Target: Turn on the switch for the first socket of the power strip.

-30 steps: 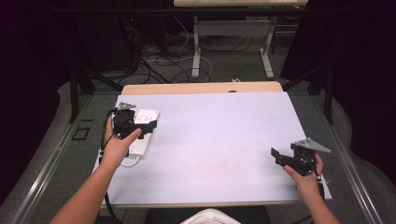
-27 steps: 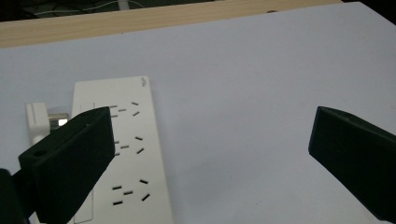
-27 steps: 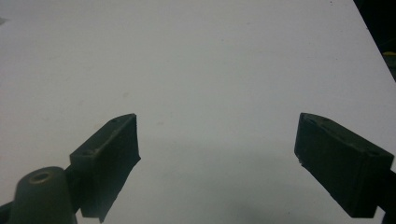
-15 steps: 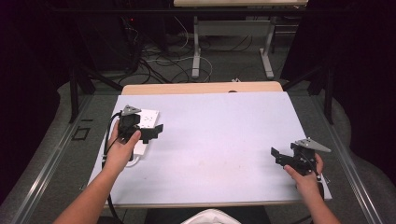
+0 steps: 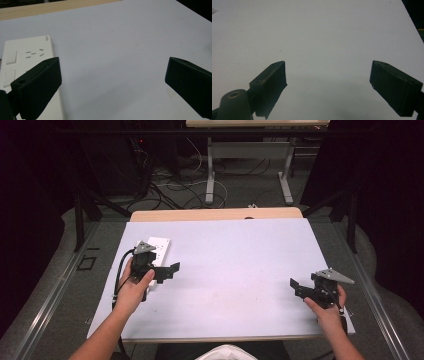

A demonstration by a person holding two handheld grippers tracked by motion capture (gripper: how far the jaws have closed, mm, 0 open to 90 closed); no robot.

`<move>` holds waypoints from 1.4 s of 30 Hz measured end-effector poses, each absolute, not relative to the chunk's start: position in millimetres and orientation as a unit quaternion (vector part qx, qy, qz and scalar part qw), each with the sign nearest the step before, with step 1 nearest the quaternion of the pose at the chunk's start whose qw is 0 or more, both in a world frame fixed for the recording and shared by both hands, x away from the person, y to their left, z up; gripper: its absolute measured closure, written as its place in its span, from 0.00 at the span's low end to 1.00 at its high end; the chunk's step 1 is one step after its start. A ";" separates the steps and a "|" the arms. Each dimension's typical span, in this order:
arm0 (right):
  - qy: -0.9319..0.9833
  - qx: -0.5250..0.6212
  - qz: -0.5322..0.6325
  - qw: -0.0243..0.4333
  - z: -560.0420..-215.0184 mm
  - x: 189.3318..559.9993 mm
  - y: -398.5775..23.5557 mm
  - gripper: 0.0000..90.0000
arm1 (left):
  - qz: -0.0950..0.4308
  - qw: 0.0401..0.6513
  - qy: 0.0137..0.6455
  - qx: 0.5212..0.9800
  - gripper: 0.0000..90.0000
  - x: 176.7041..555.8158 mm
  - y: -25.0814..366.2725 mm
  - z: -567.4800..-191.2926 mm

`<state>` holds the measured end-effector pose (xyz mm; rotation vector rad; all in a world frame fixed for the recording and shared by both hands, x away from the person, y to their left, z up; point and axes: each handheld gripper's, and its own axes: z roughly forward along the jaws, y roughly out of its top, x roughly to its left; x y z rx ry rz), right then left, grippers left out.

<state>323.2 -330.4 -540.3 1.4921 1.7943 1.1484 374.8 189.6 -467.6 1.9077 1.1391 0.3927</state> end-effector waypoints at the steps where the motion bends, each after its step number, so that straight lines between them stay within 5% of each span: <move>1: 0.664 0.554 0.425 0.268 -539.9 322.8 -330.4 0.15 | 0.156 0.426 0.450 0.769 0.01 373.1 189.1 -468.1; 42: 0.666 0.547 0.431 0.267 -541.0 322.8 -327.3 0.16 | 0.133 0.437 0.451 0.767 0.02 334.6 176.8 -541.6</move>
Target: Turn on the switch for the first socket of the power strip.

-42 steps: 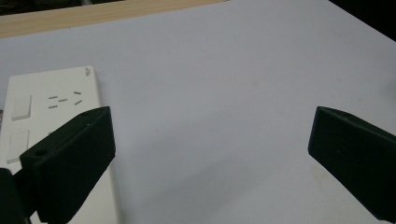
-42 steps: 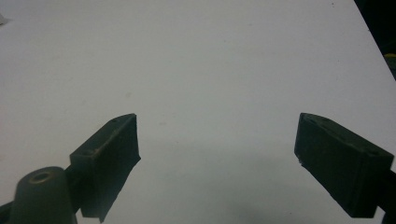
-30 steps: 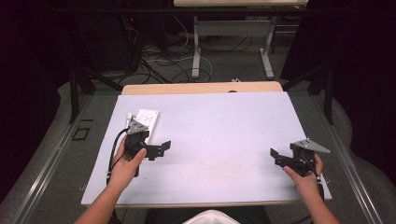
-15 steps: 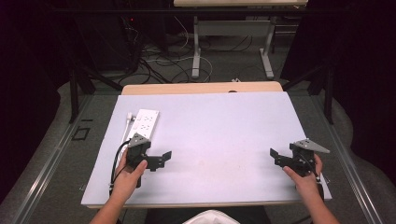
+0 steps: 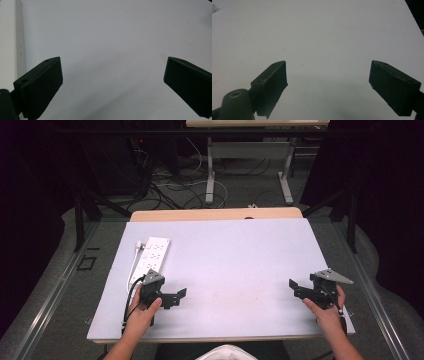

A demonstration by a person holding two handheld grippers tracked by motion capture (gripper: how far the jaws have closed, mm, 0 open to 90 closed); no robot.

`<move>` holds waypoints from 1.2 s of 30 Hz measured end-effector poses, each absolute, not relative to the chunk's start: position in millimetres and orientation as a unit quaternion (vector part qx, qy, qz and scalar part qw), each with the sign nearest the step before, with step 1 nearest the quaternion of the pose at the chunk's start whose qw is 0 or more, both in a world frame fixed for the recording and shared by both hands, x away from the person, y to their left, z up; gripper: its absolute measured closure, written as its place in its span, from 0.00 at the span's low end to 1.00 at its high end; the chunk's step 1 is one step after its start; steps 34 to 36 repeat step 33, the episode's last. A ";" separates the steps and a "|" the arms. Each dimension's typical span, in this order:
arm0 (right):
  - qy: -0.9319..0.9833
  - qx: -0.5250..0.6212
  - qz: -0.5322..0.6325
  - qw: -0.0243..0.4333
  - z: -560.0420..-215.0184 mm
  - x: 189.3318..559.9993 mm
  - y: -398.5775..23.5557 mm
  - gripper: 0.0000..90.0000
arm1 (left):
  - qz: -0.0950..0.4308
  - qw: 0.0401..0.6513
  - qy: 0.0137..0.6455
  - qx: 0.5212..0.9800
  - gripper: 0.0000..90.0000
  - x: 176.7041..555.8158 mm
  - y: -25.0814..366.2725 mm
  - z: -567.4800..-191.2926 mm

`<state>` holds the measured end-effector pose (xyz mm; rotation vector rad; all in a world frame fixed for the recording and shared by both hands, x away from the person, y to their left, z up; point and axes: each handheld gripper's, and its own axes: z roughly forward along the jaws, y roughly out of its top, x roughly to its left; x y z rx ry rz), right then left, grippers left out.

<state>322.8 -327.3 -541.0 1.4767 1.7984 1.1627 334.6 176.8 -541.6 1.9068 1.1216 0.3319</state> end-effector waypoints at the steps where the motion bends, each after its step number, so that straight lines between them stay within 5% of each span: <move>1: 0.667 0.547 0.431 0.266 -541.1 322.8 -327.5 0.16 | 0.134 0.432 0.449 0.771 0.02 335.3 176.9 -542.3; 36: 0.670 0.551 0.424 0.260 -541.8 321.9 -327.1 0.16 | 0.130 0.428 0.456 0.769 0.04 339.6 175.8 -551.0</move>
